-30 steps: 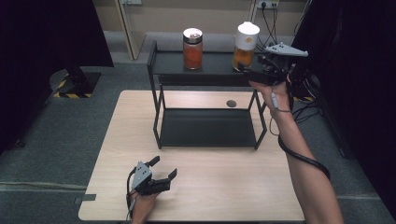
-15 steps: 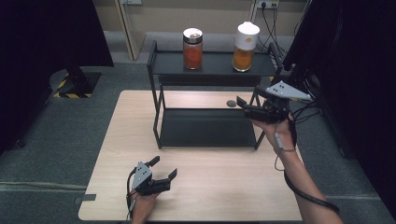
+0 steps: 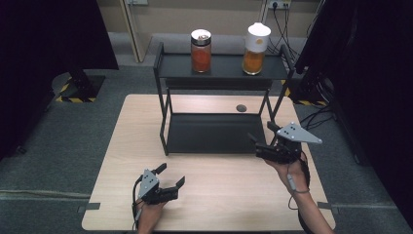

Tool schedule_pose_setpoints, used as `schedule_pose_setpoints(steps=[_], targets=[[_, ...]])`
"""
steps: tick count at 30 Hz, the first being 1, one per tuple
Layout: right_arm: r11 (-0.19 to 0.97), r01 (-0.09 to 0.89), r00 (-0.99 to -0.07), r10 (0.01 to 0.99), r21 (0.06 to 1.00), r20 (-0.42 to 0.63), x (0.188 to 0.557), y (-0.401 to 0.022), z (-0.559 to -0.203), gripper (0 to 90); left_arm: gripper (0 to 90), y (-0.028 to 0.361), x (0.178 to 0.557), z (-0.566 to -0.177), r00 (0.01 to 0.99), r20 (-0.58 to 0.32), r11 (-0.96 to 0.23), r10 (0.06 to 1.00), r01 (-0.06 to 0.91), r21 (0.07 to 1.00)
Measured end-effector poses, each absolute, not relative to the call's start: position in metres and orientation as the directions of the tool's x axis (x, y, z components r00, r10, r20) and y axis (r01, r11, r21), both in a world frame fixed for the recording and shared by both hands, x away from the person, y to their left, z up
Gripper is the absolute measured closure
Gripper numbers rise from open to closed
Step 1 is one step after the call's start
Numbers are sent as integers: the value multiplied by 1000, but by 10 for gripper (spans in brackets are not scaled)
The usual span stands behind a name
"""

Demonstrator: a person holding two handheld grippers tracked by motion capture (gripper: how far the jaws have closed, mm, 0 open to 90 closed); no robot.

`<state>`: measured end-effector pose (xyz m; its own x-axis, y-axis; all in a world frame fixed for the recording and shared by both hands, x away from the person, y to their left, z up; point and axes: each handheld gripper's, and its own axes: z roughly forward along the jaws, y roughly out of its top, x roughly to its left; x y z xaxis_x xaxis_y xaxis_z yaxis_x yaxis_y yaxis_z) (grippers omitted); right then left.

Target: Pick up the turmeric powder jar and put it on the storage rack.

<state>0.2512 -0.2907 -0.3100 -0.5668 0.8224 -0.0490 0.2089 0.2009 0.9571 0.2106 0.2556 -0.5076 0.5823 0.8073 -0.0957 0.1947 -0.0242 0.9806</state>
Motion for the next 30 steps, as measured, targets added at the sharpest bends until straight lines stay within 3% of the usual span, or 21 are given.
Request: schedule_pose_setpoints(steps=[30], targets=[[229, 209, -543, 836, 951, -83, 222, -292, -373, 220, 119, 255, 210, -507, 583, -93, -28, 807, 195, 980]])
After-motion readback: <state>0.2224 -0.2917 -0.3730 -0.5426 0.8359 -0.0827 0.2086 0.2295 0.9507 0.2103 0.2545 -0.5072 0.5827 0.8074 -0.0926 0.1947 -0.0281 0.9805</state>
